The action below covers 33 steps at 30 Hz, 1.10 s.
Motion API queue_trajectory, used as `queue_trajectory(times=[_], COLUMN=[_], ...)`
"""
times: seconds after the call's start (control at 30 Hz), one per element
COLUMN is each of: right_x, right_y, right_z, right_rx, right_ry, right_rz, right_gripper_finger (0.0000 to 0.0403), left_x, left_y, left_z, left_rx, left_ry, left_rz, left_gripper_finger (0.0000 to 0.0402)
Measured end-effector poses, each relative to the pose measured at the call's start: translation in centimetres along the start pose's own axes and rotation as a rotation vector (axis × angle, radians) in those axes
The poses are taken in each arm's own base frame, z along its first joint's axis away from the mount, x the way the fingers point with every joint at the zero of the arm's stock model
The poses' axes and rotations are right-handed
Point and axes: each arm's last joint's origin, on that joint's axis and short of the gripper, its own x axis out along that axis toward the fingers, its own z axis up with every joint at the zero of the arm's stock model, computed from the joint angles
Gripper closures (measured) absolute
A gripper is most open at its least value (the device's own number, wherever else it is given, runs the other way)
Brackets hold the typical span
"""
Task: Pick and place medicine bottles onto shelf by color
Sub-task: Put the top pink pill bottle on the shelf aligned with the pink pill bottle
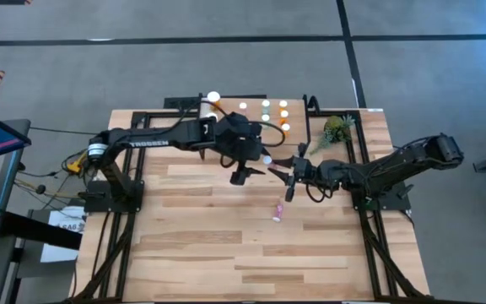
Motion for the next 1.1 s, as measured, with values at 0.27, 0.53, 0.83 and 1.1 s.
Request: queue_trajectory(times=[0.27,0.53,0.83,1.1], right_x=[0.0,0.0,-0.01,-0.01], right_y=[0.0,0.02,0.03,0.03], right_z=[-0.02,-0.02,-0.04,-0.05], right_rx=[-0.001,-0.001,-0.003,-0.003], right_ry=[0.001,0.002,0.004,0.005], right_rz=[0.0,0.003,0.006,0.006], right_gripper_finger=[0.0285,0.0284,0.0284,0.0284], left_x=[-0.16,-0.16,-0.16,-0.18], left_y=[0.23,0.24,0.23,0.21], left_z=[0.09,0.09,0.06,-0.01], left_rx=[0.006,0.008,0.008,0.006], left_ry=[-0.012,-0.012,-0.01,0.0], left_rz=[0.009,0.01,0.009,0.01], left_gripper_finger=[0.0183,0.0243,0.0292,0.0303])
